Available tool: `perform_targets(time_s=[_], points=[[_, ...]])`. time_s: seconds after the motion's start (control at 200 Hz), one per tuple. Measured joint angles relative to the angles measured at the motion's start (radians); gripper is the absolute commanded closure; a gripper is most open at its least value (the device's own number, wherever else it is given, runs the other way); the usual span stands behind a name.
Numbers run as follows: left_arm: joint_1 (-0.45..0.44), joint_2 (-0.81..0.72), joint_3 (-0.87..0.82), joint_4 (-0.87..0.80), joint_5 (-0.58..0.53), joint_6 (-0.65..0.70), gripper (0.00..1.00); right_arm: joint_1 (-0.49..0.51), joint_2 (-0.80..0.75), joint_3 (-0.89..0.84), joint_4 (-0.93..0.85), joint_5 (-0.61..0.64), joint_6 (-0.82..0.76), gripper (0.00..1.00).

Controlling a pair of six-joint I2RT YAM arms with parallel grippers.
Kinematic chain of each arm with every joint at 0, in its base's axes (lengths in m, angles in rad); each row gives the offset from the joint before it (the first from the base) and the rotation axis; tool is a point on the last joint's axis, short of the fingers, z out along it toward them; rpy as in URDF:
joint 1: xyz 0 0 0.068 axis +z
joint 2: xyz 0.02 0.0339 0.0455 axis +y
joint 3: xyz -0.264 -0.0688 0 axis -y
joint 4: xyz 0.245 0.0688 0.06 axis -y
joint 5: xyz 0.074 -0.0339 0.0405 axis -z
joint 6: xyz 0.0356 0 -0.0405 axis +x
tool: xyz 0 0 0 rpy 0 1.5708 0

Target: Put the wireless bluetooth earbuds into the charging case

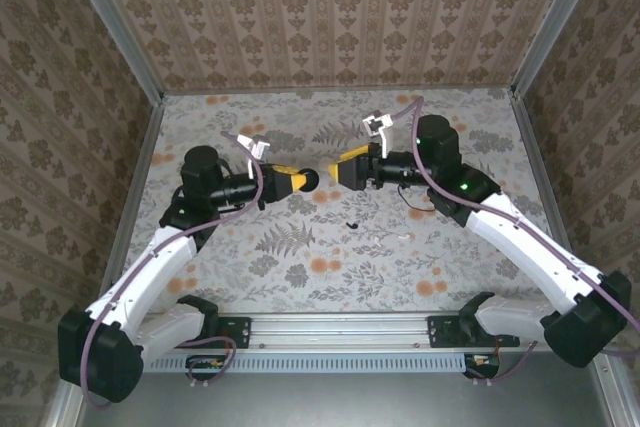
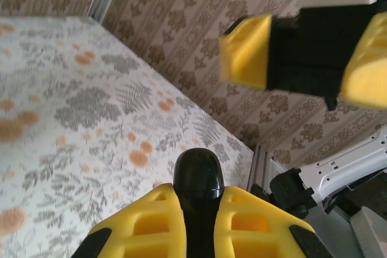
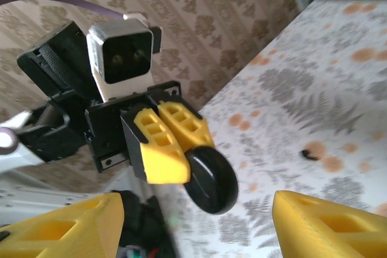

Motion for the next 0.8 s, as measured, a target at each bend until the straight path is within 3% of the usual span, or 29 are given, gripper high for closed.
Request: perform_targets(time_s=[0.335, 0.8], points=[[-0.007, -0.018, -0.003, 0.207, -0.011, -0.153, 1.00, -0.002, 0.087, -0.024, 0.261, -0.137, 0.249, 0.45], [-0.026, -0.039, -0.003, 0.257, -0.027, -0.277, 1.00, 0.025, 0.132, -0.025, 0.378, -0.179, 0.321, 0.61]])
